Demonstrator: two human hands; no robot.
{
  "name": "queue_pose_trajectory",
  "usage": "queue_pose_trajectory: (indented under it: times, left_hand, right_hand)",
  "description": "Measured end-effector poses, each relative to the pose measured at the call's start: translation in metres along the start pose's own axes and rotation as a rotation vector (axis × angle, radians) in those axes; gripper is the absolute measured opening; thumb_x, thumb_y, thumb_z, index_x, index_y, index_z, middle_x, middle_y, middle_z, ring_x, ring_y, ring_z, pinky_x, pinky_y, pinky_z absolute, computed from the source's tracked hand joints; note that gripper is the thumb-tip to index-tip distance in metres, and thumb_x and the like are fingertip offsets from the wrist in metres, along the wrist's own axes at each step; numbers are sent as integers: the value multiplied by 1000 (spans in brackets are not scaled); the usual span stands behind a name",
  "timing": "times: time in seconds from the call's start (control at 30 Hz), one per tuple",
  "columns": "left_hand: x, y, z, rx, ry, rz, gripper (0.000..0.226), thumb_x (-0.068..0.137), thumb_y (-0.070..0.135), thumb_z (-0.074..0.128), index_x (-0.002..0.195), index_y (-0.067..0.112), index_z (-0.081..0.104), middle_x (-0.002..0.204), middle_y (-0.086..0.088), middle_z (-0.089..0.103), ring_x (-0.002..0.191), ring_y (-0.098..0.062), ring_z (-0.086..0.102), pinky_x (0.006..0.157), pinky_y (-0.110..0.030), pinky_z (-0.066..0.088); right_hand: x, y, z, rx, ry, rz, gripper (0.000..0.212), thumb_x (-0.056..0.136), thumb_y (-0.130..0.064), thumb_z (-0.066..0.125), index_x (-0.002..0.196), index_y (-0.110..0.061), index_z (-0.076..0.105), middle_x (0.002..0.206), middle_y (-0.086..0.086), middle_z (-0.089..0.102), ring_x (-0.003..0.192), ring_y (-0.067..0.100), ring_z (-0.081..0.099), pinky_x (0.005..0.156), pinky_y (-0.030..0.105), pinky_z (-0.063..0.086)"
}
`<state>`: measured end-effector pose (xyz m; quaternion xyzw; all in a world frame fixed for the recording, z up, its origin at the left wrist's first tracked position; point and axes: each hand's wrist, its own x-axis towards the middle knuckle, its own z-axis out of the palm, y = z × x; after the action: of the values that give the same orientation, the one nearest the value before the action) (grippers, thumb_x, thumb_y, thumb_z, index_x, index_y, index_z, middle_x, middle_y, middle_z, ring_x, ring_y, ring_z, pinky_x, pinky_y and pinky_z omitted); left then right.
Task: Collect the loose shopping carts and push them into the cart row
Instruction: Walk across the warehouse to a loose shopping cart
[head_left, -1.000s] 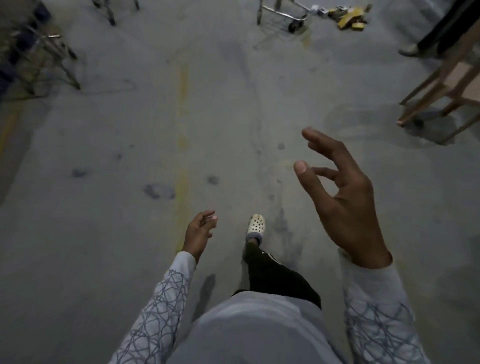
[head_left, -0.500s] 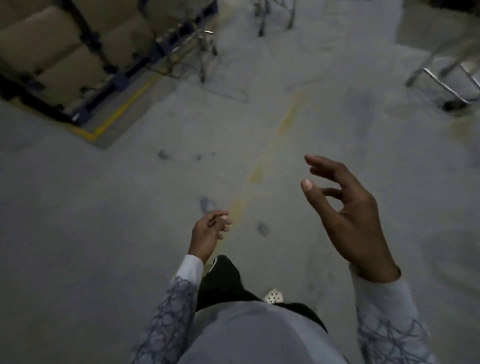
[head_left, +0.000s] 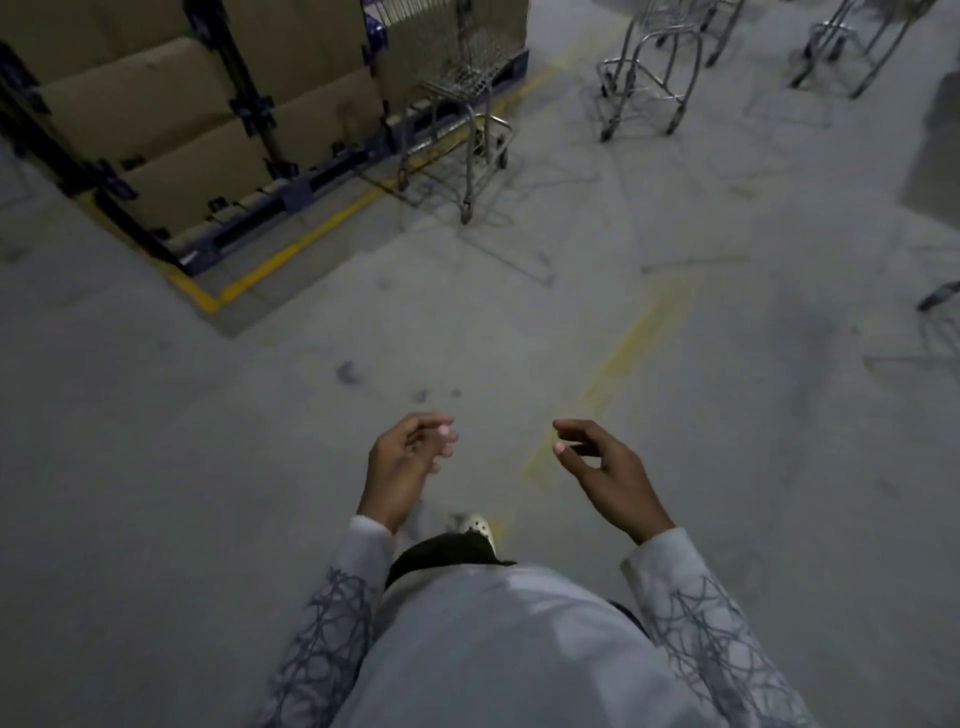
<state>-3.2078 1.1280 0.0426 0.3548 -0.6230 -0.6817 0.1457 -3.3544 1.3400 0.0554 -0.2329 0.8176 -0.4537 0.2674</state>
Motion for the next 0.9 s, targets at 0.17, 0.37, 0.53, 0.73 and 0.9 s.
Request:
queue_pose_trajectory:
  times: [0.17, 0.37, 0.53, 0.73, 0.9]
  left_hand:
    - [126, 128, 23, 76, -78, 239, 21, 86, 33, 66, 101, 21, 71, 89, -1, 76, 80, -22, 69, 68, -35, 53]
    - [250, 223, 47, 101, -140, 419, 15, 98, 20, 61, 108, 13, 69, 97, -11, 74, 83, -27, 69, 70, -43, 54]
    - [359, 258, 68, 71, -130, 483, 19, 101, 9, 55, 113, 0, 66, 95, -15, 73, 81, -36, 69, 68, -44, 55]
    - [523, 276, 96, 89, -103, 364, 16, 97, 15, 58, 108, 9, 69, 88, -13, 74, 73, -33, 67, 64, -48, 52]
    - [616, 293, 90, 101, -31, 228, 17, 94, 22, 60, 105, 15, 71, 89, -12, 74, 76, -35, 68, 65, -41, 53]
  right_hand:
    - [96, -17, -19, 6, 11, 69, 28, 98, -34, 63, 125, -28, 64, 119, -16, 66, 99, -11, 60, 76, 2, 43]
    - [216, -11, -36, -6, -26, 94, 24, 96, -38, 65, 120, -34, 67, 116, -16, 68, 98, -2, 64, 82, 12, 47]
    - [331, -1, -53, -3, -125, 149, 25, 96, -40, 63, 120, -33, 66, 118, -14, 66, 100, -4, 62, 80, 7, 45]
    - [513, -29, -105, 11, -137, 149, 22, 95, -30, 67, 116, -27, 69, 116, -5, 69, 94, 0, 64, 76, 5, 44]
    - [662, -103, -148, -76, -120, 8, 24, 95, -40, 65, 118, -33, 67, 112, -13, 67, 94, 0, 64, 78, 15, 45]
